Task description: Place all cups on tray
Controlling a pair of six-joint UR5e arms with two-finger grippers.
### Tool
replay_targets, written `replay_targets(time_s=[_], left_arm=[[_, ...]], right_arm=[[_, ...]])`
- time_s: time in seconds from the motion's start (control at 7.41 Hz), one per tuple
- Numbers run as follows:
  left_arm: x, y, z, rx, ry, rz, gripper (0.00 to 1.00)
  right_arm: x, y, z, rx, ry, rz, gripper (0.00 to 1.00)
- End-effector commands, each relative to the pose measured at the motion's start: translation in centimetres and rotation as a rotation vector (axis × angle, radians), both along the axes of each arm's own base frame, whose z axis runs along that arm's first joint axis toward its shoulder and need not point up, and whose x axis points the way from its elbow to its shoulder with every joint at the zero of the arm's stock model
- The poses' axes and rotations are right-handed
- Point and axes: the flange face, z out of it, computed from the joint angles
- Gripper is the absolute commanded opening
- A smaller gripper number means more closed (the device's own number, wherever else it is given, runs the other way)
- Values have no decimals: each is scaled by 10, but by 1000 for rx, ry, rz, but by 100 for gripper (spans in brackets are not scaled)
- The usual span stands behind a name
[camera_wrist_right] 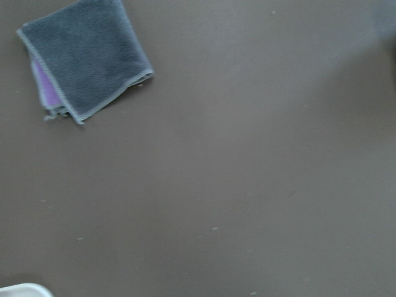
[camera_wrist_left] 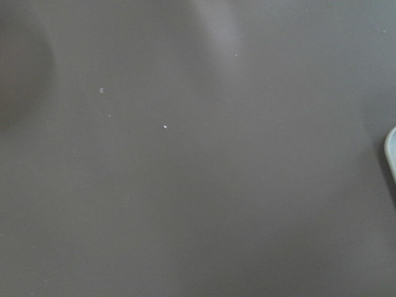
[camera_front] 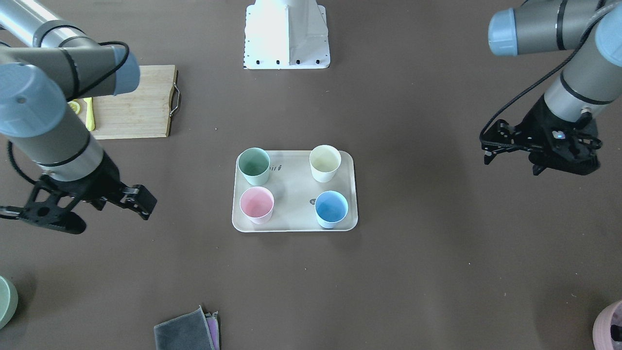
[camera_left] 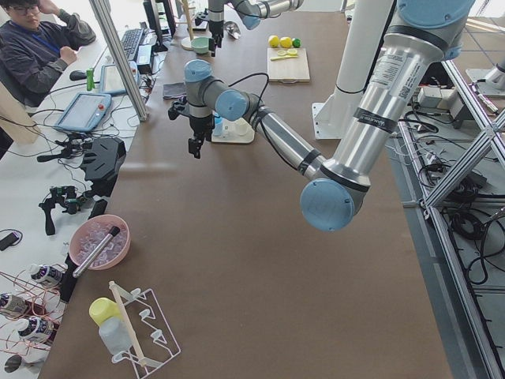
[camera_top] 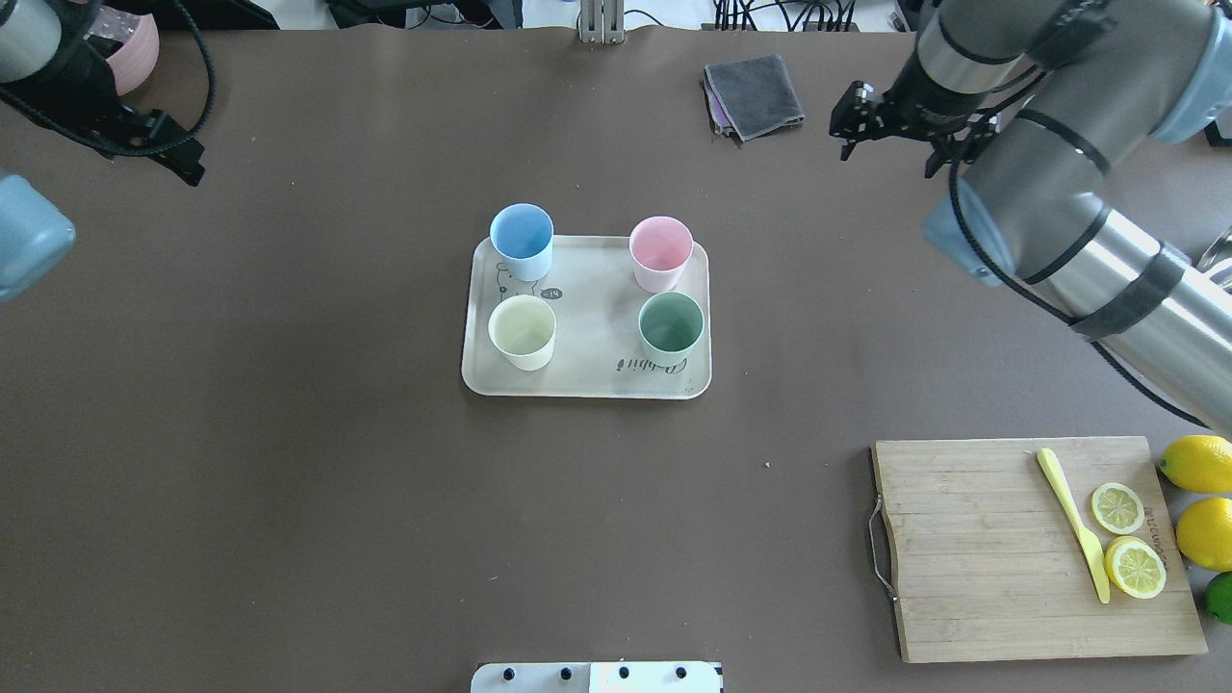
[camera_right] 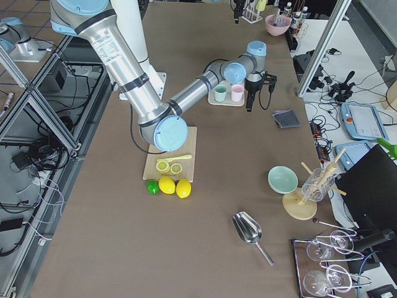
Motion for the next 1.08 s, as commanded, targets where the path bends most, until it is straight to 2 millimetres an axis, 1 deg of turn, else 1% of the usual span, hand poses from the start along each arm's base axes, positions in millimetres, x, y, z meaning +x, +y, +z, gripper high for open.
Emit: replay_targets(time_s=[0.0,0.14,0.27,0.4,0.54,0.68,0.81,0.94], left_arm=[[-100,4,69,45,-80,62,98],[-142,13,100,39,-105,73,98],[-179,24,125,-13,-114,33,98],[-196,45,159,-49,-121,31,98],[-201,59,190,-40,-137,114,98],[-203,82,226,-98,-138,140,98],[-206,94,238,-119,-138,143,98],[-211,109,252,-145,-138,135,98]], right_arm=[[130,16,105,104,64,-145,100],[179,31,146,126,61,-198,100],[222,49,183,148,53,-242,100],[259,72,218,162,58,-271,100],[291,103,248,174,65,-300,100],[313,131,269,168,60,-303,100],[319,172,291,121,27,-295,100],[322,198,310,75,7,-290,100]])
